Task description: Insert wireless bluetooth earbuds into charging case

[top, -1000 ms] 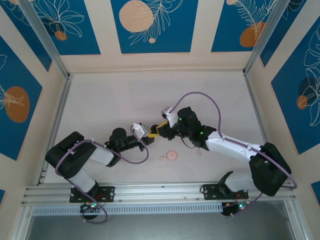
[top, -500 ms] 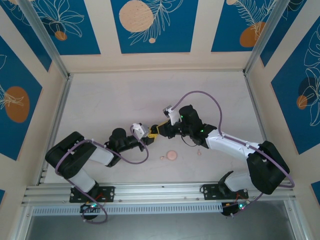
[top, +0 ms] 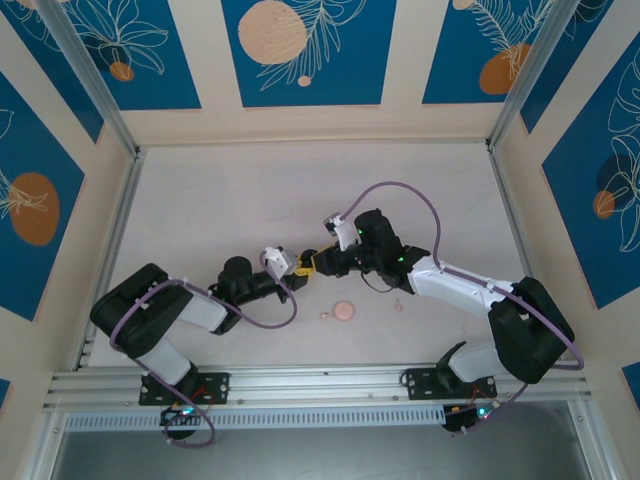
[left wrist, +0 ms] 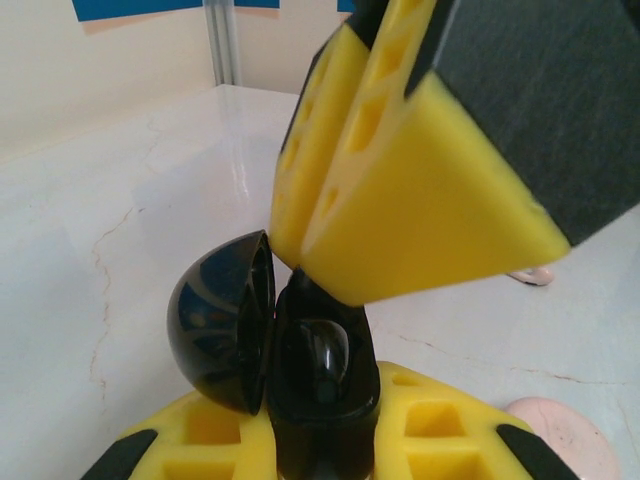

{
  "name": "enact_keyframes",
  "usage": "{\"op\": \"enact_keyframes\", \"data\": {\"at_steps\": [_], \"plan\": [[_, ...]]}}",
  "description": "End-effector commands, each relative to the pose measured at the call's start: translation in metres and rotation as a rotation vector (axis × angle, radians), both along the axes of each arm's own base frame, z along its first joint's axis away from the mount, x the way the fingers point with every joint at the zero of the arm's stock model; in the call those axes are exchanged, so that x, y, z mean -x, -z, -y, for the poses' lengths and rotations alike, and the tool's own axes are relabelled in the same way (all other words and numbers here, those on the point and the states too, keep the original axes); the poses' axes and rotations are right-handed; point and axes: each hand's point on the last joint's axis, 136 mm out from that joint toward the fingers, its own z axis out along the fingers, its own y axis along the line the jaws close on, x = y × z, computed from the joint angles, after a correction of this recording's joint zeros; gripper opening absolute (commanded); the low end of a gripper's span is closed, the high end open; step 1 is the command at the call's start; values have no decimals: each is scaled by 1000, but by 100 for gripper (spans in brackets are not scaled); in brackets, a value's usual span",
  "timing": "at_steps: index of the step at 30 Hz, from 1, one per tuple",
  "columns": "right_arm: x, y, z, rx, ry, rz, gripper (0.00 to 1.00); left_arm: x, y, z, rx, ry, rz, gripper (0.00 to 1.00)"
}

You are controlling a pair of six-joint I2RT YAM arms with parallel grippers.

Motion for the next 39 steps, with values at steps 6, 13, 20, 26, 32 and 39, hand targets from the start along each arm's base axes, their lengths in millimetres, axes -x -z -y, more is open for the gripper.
{"op": "enact_keyframes", "data": {"at_steps": [6, 13, 20, 26, 32, 39], "plan": [[-1, -10, 3, 6, 12, 10, 42, 3, -25, 3, 47, 21, 92, 9], [2, -36, 11, -63, 16, 49, 52, 7, -24, 5, 48, 43, 98, 9], [9, -66, 26, -206, -59, 33, 56, 25, -35, 11, 95, 153, 136, 9], [15, -74, 32, -272, -183, -46, 60, 41, -42, 20, 119, 267, 133, 9], [20, -71, 21, -290, -284, -110, 61, 45, -51, 23, 139, 304, 138, 9], [25, -61, 9, -287, -336, -156, 60, 44, -54, 24, 146, 305, 142, 9]]}}
